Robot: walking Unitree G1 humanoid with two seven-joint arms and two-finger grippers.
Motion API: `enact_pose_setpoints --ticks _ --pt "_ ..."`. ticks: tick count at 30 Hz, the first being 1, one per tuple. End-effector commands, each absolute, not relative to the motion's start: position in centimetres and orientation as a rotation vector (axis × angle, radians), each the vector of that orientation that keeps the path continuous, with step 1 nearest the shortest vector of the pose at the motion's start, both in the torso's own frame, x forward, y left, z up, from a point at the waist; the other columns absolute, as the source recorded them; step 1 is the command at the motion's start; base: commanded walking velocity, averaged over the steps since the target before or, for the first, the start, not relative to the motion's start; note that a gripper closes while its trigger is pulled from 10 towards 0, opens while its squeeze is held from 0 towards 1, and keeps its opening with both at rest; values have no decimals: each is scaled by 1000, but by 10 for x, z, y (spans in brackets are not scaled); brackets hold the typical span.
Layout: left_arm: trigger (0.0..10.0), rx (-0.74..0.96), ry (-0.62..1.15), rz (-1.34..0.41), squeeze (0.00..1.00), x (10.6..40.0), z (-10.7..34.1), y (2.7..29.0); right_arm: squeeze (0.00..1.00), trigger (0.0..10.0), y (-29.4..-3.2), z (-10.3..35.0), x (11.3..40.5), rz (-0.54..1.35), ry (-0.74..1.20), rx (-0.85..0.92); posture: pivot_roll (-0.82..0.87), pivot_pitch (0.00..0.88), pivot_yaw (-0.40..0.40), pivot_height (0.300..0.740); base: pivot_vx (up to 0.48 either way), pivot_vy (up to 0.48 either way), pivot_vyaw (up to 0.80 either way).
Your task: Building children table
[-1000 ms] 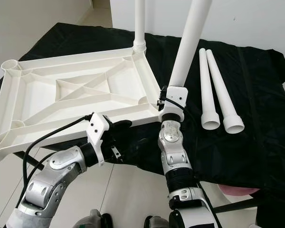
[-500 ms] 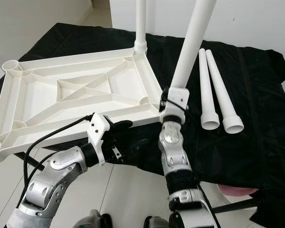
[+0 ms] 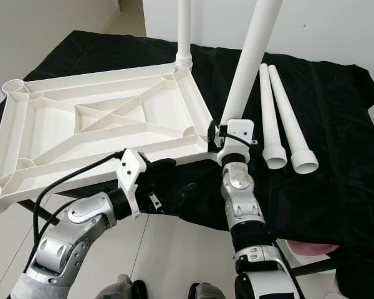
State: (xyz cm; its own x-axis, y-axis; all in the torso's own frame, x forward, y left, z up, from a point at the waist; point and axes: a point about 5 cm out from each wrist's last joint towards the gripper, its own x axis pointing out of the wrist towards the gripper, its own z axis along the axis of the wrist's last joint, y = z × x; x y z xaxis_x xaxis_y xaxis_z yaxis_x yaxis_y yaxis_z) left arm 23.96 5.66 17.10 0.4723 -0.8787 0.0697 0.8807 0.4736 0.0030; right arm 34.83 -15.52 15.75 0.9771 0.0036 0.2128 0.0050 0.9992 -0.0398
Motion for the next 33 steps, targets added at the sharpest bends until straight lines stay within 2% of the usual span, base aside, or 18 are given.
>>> enact_pose_setpoints --ticks 1,7,11,29,30,32,33 --pt "10000 -23 -59 -999 0 242 171 58 0 10000 -160 143 347 -1 -146 -30 -63 114 34 740 0 0 0" --pt "10000 -23 -60 -1005 0 242 172 57 0 10000 -158 148 350 156 -150 -53 -64 114 34 740 0 0 0" --pt "10000 -11 -54 -1017 0 242 170 53 0 10000 -157 156 354 353 -159 -113 -63 108 34 740 0 0 0" --pt "10000 19 -32 -984 0 245 161 50 0 10000 -160 176 366 594 -184 -192 -62 103 30 740 0 0 0" --pt "10000 20 -34 -982 0 245 161 50 0 6980 -160 175 366 606 -183 -202 -62 103 30 740 0 0 0" --pt "10000 20 -35 -982 0 245 161 50 0 6980 -160 175 366 608 -184 -208 -62 103 30 740 0 0 0" --pt "10000 20 -37 -981 0 245 162 50 0 4706 -160 175 367 611 -183 -208 -60 101 28 740 0 0 0"
